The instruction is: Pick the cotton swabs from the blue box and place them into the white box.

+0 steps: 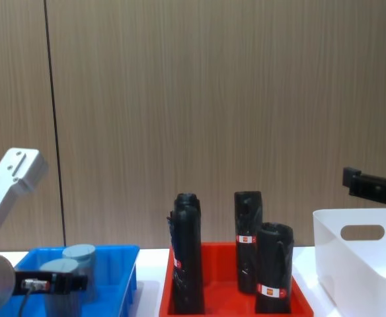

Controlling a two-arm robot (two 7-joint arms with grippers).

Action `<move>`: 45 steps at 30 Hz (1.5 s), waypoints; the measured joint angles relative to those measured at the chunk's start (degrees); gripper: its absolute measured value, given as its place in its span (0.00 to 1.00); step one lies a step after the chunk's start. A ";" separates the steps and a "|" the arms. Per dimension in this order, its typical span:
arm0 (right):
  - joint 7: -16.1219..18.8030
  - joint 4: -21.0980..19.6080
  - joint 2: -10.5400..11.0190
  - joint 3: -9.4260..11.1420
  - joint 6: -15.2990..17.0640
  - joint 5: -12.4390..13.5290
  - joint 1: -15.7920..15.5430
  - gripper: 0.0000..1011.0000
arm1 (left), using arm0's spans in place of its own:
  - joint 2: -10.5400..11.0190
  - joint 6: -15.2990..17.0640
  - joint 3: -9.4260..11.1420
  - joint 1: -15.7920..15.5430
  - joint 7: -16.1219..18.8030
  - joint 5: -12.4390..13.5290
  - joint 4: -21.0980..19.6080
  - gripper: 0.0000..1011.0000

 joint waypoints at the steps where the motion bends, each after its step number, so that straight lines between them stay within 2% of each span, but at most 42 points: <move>1: 0.00 0.00 0.00 0.00 0.00 0.00 0.00 0.99 | 0.13 -0.63 -0.05 0.28 0.09 0.00 -0.46 0.65; 8: 0.00 0.00 0.00 0.00 0.00 0.00 0.00 0.99 | 1.15 -3.64 -0.47 1.86 -0.66 0.41 -3.54 0.65; 20: 0.00 0.00 0.00 0.00 0.00 0.00 0.00 0.99 | 3.57 -7.10 -1.33 4.22 -6.66 1.84 -9.57 0.65; 32: 0.00 0.00 0.00 0.00 0.00 0.00 0.00 0.99 | 5.89 -9.24 -2.15 5.42 -16.14 2.85 -14.05 0.65; 34: 0.00 0.00 0.00 0.00 0.00 0.00 0.01 0.99 | 6.38 -9.80 -2.30 5.52 -18.82 2.96 -14.86 0.65; 44: 0.00 0.00 0.00 0.00 0.00 0.00 0.00 0.99 | 7.46 -11.53 -2.46 5.35 -27.25 3.09 -16.18 0.65; 45: 0.00 0.00 0.00 0.00 0.00 0.00 0.00 0.99 | 7.46 -11.53 -2.46 5.35 -27.25 3.09 -16.18 0.65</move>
